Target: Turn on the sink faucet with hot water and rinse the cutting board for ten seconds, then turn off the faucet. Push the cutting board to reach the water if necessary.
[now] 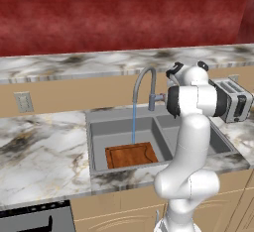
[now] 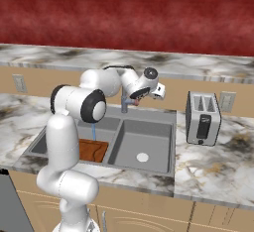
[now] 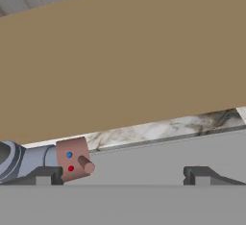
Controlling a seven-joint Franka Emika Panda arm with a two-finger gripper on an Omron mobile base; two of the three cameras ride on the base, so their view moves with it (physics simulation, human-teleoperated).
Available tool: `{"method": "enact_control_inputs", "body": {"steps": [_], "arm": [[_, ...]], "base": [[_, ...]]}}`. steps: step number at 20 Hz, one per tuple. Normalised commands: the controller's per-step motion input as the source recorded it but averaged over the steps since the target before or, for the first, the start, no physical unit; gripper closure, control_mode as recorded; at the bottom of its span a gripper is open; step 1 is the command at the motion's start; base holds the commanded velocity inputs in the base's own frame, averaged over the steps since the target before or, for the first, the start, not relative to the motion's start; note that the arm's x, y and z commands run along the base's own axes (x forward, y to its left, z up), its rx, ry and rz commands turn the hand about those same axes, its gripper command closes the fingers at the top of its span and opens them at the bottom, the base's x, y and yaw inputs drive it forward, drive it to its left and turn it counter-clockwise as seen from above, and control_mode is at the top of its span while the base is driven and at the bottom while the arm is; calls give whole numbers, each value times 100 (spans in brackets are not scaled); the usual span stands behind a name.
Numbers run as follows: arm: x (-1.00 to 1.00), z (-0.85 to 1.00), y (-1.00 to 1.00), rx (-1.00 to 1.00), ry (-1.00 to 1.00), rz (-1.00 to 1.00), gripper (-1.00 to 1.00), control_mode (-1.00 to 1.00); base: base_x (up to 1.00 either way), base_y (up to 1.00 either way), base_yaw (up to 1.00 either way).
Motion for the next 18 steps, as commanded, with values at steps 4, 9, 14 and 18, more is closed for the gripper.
{"method": "enact_control_inputs", "body": {"steps": [4,9,14,18], "arm": [[0,0,0,0,0,0,-100,-100],[0,0,0,0,0,0,-100,-100],[0,0,0,0,0,0,-100,-100],[0,0,0,0,0,0,-100,-100]], "base": [[0,0,0],[0,0,0],[0,0,0],[0,0,0]]}}
